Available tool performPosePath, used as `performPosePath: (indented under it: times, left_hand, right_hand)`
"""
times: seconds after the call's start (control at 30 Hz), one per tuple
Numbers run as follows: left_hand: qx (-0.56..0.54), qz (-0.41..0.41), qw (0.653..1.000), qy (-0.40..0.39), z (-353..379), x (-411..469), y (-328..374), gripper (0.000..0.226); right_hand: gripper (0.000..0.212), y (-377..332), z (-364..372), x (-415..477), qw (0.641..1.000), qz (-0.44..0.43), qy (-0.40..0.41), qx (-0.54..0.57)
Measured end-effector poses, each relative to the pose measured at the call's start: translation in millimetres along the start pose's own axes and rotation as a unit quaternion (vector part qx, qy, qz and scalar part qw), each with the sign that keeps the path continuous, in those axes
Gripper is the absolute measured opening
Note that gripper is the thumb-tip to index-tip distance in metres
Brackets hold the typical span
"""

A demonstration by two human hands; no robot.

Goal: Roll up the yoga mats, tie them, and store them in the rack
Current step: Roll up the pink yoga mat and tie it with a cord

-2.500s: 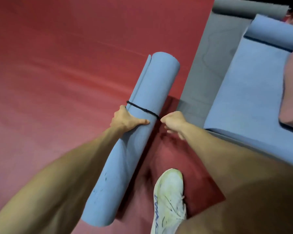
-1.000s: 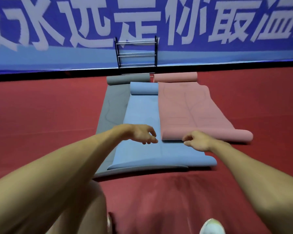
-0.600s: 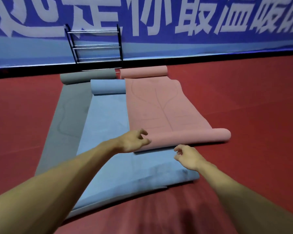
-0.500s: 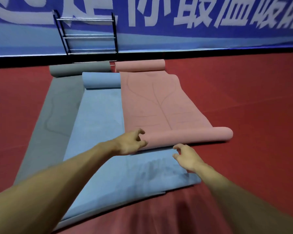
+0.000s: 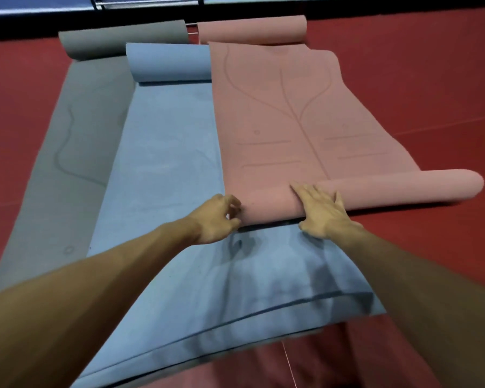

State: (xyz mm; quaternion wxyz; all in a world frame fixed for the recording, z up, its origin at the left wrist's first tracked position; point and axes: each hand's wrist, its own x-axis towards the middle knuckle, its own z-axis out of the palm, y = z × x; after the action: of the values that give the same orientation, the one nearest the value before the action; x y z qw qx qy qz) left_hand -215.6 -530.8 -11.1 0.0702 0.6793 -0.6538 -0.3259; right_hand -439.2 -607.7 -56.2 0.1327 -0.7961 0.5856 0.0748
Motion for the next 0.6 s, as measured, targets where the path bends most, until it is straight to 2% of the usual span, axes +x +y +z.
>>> performPosePath:
  times: [0.1,0.17,0.23,0.3,0.4,0.5,0.6]
  left_hand:
    - [-0.002,-0.024,0.999,-0.021,4,5,-12,0.048]
    - [-0.004,-0.026,0.999,-0.026,7,5,-14,0.049]
    - [0.003,-0.02,0.999,-0.037,10,3,-12,0.05]
    - [0.019,-0.013,0.999,-0.046,12,0,-11,0.052]
    - [0.041,0.01,0.998,-0.046,14,-8,-6,0.058]
    - [0.105,0.044,0.993,-0.027,8,-21,1,0.06]
    - [0.191,0.049,0.98,0.015,-4,-41,4,0.048]
  right_hand:
    - [0.091,-7,9,6,0.998,0.011,-0.027,-0.06]
    - [0.063,-8,19,5,0.99,0.0,-0.033,-0.137]
    - [0.035,-5,29,-2,0.987,0.003,-0.019,-0.161]
    - [0.025,-4,32,-12,0.989,0.012,-0.009,-0.147]
    - [0.021,-13,22,-28,0.991,-0.003,0.029,-0.131]
    - [0.026,-41,5,-43,0.991,-0.045,0.056,-0.11]
    - [0.033,-74,-14,-61,0.992,-0.083,0.064,-0.066]
